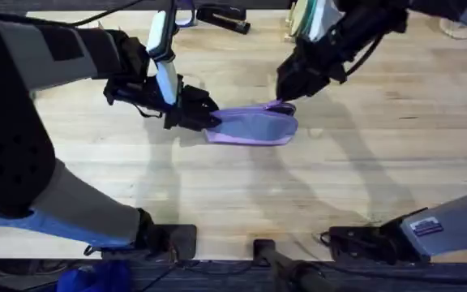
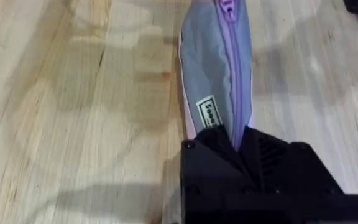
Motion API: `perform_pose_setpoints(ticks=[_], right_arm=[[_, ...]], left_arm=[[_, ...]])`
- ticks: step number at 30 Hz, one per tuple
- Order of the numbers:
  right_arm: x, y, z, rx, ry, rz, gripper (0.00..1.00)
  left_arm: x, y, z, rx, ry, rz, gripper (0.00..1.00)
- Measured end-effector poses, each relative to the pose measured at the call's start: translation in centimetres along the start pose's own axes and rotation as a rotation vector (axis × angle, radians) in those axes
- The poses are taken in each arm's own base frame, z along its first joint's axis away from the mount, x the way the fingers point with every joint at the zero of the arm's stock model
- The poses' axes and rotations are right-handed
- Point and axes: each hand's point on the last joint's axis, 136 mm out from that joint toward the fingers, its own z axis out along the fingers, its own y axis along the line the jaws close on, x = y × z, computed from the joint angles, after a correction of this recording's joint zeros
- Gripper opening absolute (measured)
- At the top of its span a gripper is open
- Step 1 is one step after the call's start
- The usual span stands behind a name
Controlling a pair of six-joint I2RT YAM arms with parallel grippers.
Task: Unzip the bag, pick up the pens from the table one at a time and place them inside, then zip the bag closed.
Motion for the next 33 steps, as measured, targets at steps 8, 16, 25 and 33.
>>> perform_pose_setpoints(ticks=[8,16,25,33], right_arm=[[-0.6,-2.7,-1.3,0.006,-0.003,0.065,0.033],[-1.3,-5.3,-2.6,0.007,-0.017,0.127,0.033],[-1.5,-7.9,-3.5,0.06,-0.028,0.151,0.033],[-2.1,-9.2,-3.6,0.123,-0.065,0.135,0.033]], left_arm=[[0.0,0.0,0.0,0.0,-0.001,0.0,0.043],[-0.1,0.0,0.0,0.0,-0.004,0.0,0.043],[-0.1,-0.1,0.0,0.002,-0.003,-0.004,0.043],[0.0,-0.2,0.0,0.005,0.0,-0.008,0.043]])
